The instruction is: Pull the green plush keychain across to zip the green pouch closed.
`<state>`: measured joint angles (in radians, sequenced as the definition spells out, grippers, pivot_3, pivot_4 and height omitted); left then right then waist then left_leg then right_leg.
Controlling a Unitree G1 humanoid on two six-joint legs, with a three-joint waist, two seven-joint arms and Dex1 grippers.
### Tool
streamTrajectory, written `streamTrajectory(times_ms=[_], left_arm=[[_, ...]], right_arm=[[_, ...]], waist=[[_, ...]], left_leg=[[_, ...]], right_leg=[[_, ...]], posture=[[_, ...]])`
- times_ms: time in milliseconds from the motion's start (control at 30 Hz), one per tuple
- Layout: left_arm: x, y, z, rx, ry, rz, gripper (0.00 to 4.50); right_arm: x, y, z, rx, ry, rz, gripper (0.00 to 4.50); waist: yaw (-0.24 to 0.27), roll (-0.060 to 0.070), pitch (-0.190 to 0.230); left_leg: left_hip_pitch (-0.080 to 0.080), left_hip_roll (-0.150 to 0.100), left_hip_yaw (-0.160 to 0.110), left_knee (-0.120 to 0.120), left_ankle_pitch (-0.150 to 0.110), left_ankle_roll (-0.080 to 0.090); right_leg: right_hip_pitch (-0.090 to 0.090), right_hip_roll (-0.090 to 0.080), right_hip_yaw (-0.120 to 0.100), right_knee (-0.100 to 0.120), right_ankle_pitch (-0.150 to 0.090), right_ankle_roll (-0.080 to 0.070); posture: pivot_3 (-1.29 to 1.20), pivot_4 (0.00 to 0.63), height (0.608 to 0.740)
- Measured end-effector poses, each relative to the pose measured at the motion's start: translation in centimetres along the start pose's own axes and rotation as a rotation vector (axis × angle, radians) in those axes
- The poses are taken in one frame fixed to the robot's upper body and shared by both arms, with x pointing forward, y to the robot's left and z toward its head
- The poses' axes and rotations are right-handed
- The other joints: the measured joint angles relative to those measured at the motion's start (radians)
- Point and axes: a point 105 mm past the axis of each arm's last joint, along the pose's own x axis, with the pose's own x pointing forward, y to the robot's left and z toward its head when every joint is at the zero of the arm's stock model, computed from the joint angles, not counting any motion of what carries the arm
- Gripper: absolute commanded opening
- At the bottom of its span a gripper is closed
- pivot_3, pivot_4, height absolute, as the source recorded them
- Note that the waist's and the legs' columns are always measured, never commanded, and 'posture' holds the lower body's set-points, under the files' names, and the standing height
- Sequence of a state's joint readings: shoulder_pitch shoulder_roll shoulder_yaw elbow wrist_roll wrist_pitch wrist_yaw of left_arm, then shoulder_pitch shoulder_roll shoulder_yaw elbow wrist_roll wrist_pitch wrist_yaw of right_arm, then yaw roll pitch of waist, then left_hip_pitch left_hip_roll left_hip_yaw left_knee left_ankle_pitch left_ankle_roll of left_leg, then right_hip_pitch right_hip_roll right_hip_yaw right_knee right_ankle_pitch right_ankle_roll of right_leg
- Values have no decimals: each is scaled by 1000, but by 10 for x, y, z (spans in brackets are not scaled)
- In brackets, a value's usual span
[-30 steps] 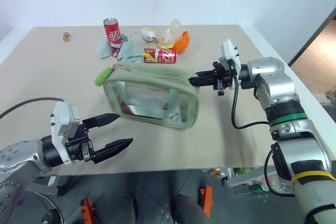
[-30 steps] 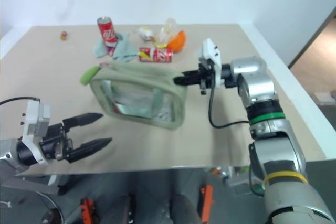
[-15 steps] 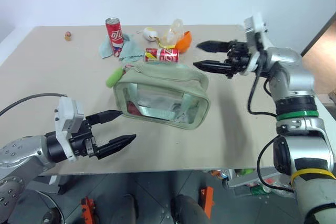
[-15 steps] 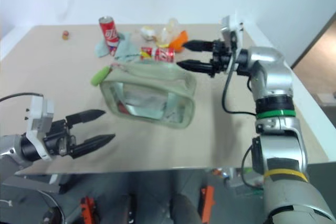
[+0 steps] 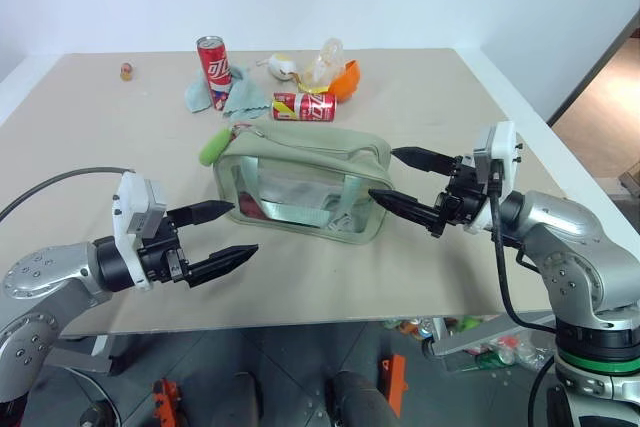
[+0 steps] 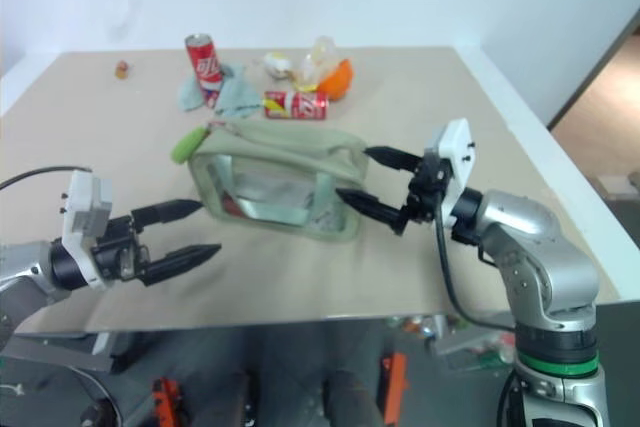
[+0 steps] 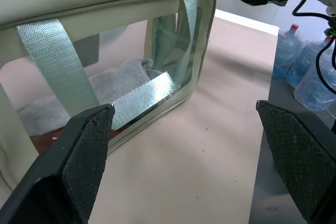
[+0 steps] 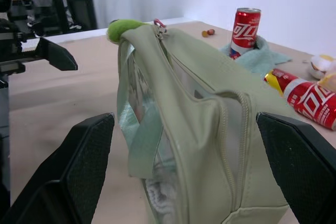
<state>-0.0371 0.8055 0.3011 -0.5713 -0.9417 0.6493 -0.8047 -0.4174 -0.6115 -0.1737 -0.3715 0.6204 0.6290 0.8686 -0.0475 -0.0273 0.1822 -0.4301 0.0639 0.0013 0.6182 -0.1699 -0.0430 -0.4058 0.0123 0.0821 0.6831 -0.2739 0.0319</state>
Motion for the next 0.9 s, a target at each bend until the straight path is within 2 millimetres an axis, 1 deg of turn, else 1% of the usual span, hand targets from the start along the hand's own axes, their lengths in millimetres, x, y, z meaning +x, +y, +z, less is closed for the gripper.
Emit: streamTrajectory(times_ms=[67,167,367,400,567,667,800,900], left_arm=[[0,1,-1,2,3,-1,4500],[-1,3,0,14,3,8,4500],[-1,4,-1,17,4,14,4500],[-1,4,-1,18,4,15,4500],[-1,4,-2,17,6,22,4500],[-1,5,-2,16,3,26,4500],[-6,13,-3,2,-3,57,4500],[-9,20,5,11,-29,88,4500]], right_arm=[[5,3,-2,2,-4,13,3305],[7,5,-8,-5,2,20,2253],[9,3,-23,-7,35,11,132],[8,2,-25,-11,38,9,33],[7,2,-27,-53,29,32,33],[8,2,-21,-88,-3,93,33],[14,3,-9,-153,-35,201,33],[14,-1,-13,-167,-23,242,33]], waist=[[0,0,0],[0,0,0],[0,0,0],[0,0,0],[0,0,0],[0,0,0],[0,0,0],[0,0,0]], left_leg=[[0,0,0,0,0,0],[0,0,0,0,0,0],[-1,0,0,-1,0,0],[-1,0,0,-1,0,0],[0,0,0,-1,0,0],[0,0,0,0,0,0],[0,0,0,0,0,0],[-1,0,0,-1,0,0]], right_leg=[[0,0,0,0,0,0],[0,0,0,0,0,0],[-1,0,1,0,-1,1],[-1,0,0,0,-1,1],[0,0,1,0,-1,1],[0,0,1,0,0,1],[0,0,0,0,0,0],[0,0,0,0,0,1]], posture=[[0,150,740],[0,150,740],[0,150,740],[0,150,740],[0,150,740],[0,150,740],[0,150,740],[0,150,740]])
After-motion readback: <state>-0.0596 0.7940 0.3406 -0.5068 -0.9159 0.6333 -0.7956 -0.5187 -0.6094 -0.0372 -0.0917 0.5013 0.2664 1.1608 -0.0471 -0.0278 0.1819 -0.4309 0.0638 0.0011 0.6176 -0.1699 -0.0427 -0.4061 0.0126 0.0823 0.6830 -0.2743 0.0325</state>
